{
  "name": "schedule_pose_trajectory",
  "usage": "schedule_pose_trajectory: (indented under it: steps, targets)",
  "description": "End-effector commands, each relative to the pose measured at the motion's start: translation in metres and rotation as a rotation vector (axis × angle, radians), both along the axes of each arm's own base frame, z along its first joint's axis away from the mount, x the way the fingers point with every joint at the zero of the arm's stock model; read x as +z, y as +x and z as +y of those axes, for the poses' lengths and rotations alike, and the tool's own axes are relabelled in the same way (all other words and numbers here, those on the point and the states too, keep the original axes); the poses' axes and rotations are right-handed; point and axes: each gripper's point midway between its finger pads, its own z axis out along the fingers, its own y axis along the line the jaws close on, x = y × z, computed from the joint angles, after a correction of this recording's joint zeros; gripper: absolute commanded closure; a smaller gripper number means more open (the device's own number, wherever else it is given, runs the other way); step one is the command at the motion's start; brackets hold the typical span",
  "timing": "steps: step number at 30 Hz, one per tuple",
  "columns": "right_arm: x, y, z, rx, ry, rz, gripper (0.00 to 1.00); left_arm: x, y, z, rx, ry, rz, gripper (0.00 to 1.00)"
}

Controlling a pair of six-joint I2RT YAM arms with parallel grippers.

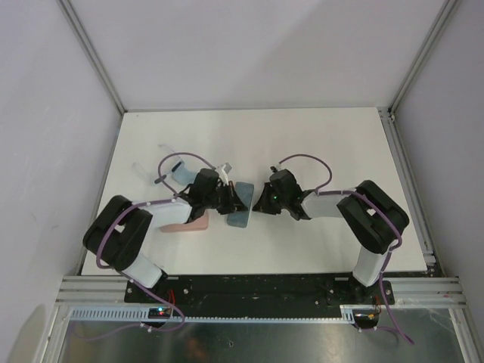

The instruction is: Organize the sunglasses

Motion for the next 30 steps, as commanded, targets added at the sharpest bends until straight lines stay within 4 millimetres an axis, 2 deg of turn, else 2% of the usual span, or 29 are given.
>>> schedule_pose_trajectory:
  steps: [1, 6, 10, 13, 15, 19, 23, 24, 25, 26, 27, 28, 29, 30]
  targets:
    - [0.011, 0.0, -0.021, -0.04, -0.102, -0.032, 1.0, 0.02, 0.008, 0.004, 0.024, 0.01, -0.071, 1.0]
    - [0.043, 0.001, -0.022, -0.024, -0.095, -0.122, 1.0, 0.069, 0.017, 0.01, 0.04, 0.018, -0.188, 1.0]
    - [0.081, -0.004, -0.006, 0.053, -0.023, -0.228, 1.0, 0.098, 0.017, 0.029, 0.088, 0.061, -0.264, 0.98]
    - [0.104, -0.014, 0.01, 0.131, 0.042, -0.282, 1.0, 0.117, 0.018, 0.053, 0.179, 0.068, -0.317, 0.95]
    - [0.117, -0.021, 0.023, 0.185, 0.056, -0.314, 0.96, 0.124, 0.016, 0.072, 0.255, 0.063, -0.342, 0.91]
    - [0.129, -0.033, 0.057, 0.239, 0.05, -0.338, 0.94, 0.133, 0.005, 0.112, 0.421, 0.07, -0.397, 0.83]
    - [0.121, -0.028, 0.089, 0.203, -0.048, -0.325, 0.99, 0.141, -0.006, 0.15, 0.6, 0.092, -0.43, 0.79]
    - [0.112, -0.025, 0.096, 0.194, -0.093, -0.309, 1.0, 0.145, -0.008, 0.158, 0.645, 0.082, -0.441, 0.79]
    - [0.103, -0.023, 0.103, 0.184, -0.148, -0.291, 1.0, 0.144, -0.011, 0.164, 0.675, 0.08, -0.442, 0.79]
    - [0.106, -0.019, 0.114, 0.17, -0.173, -0.293, 1.0, 0.146, -0.014, 0.17, 0.709, 0.069, -0.45, 0.78]
    - [0.093, -0.018, 0.119, 0.16, -0.242, -0.274, 1.0, 0.146, -0.017, 0.175, 0.733, 0.062, -0.456, 0.78]
    - [0.096, -0.015, 0.129, 0.149, -0.273, -0.278, 1.0, 0.147, -0.019, 0.18, 0.758, 0.059, -0.46, 0.77]
    - [0.082, -0.015, 0.131, 0.138, -0.348, -0.264, 1.0, 0.147, -0.021, 0.184, 0.775, 0.059, -0.463, 0.77]
    - [0.079, -0.015, 0.133, 0.128, -0.399, -0.257, 1.0, 0.147, -0.022, 0.188, 0.791, 0.063, -0.467, 0.77]
